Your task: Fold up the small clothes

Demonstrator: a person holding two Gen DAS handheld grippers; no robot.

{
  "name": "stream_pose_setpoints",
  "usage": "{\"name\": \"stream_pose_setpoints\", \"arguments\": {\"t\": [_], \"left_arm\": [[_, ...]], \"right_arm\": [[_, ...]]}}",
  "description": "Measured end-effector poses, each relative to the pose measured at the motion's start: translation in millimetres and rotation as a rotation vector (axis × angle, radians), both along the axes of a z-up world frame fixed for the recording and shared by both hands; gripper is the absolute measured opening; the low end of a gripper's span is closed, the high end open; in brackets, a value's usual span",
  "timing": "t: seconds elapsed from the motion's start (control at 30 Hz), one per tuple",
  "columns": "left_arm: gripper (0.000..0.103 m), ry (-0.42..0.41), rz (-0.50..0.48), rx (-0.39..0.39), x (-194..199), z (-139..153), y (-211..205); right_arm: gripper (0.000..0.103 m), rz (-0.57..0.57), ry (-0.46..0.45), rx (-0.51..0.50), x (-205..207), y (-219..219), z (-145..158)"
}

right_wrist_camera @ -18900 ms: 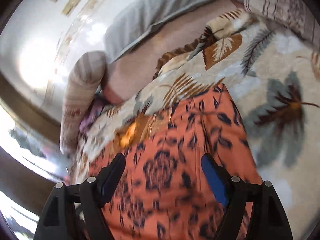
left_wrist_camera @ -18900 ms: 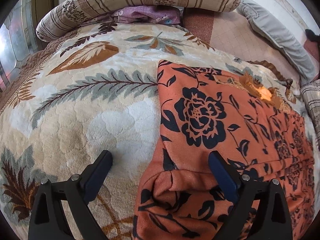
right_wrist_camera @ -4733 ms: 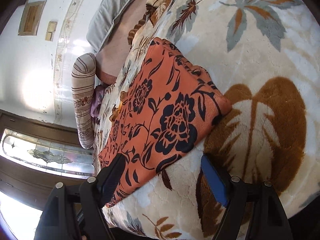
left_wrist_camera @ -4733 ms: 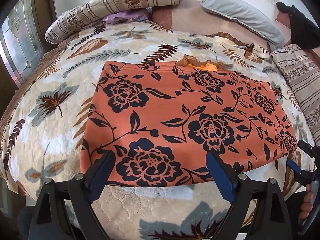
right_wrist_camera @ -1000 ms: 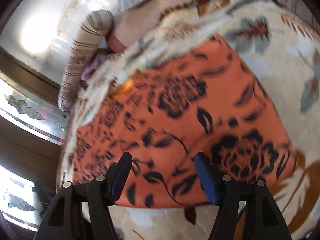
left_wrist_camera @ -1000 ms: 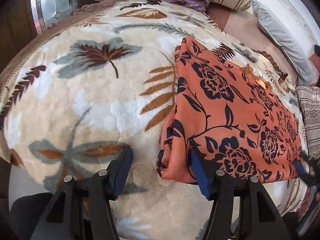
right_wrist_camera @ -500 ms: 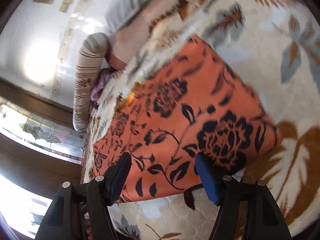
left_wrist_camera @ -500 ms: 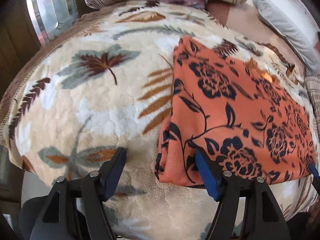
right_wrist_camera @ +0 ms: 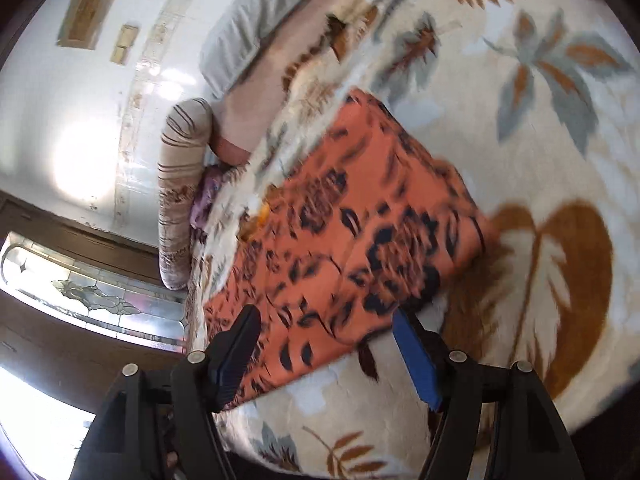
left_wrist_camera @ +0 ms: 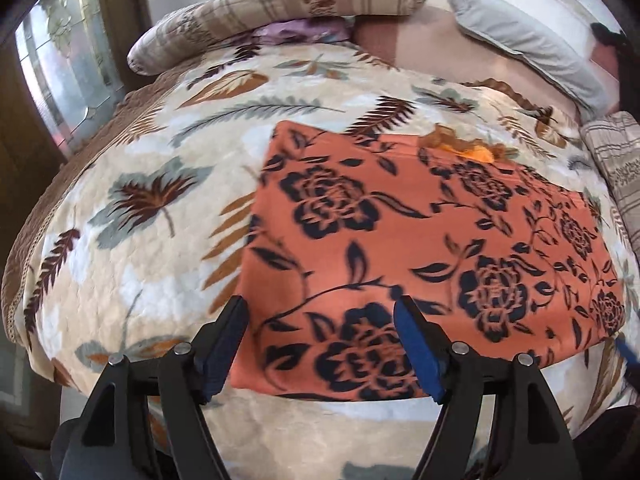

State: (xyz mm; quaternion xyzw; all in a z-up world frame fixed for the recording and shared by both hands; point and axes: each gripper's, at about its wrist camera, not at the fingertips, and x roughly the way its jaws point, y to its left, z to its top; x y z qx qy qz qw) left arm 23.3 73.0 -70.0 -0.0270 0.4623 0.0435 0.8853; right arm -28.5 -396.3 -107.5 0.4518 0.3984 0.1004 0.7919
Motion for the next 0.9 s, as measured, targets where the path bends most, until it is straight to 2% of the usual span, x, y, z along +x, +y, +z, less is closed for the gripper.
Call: {"name": "stream_pose_setpoints", "arguments": {"t": [0.1,0.17,0.33,0.6,0.7,0.83,0.9], "left_arm": [[0.076,-0.003,-0.018,0.002,2.2,2.2,-9.1],[0.077,-0.005,-0.028,0.003,3.2,3.1,-13.4],[0.081,-0.002,-0.032,-0.002,5.8,1.2,-17.6],[0.081,0.031,-0.050,-0.019,15.9,-10.0,-22.4],[0.082,0.025,-0.065,-0.021,19.4,-11.7,-28.7],[0.091,0.023,-0.089,-0.007,27.6,-20.4,-40.6],[0.091,0.062,-0.103,0.006,33.7,-31.2,-46.4]], "right_arm": [[0.072,-0.028,0.078,0.024,-1.6,-4.5,-17.2],[0.073,-0.065,0.096,0.030,-2.7,-8.5,-23.1],[0.079,-0.114,0.091,0.047,6.1,-21.5,-26.5],[0.079,-0.171,0.077,0.045,35.7,-27.6,-29.9],[0.079,-0.176,0.067,0.023,42.8,-27.1,-27.0],[0.080,-0.155,0.054,-0.020,52.7,-21.5,-23.5],[0.080,-0.152,0.055,-0.033,56.5,-19.7,-24.0]]}}
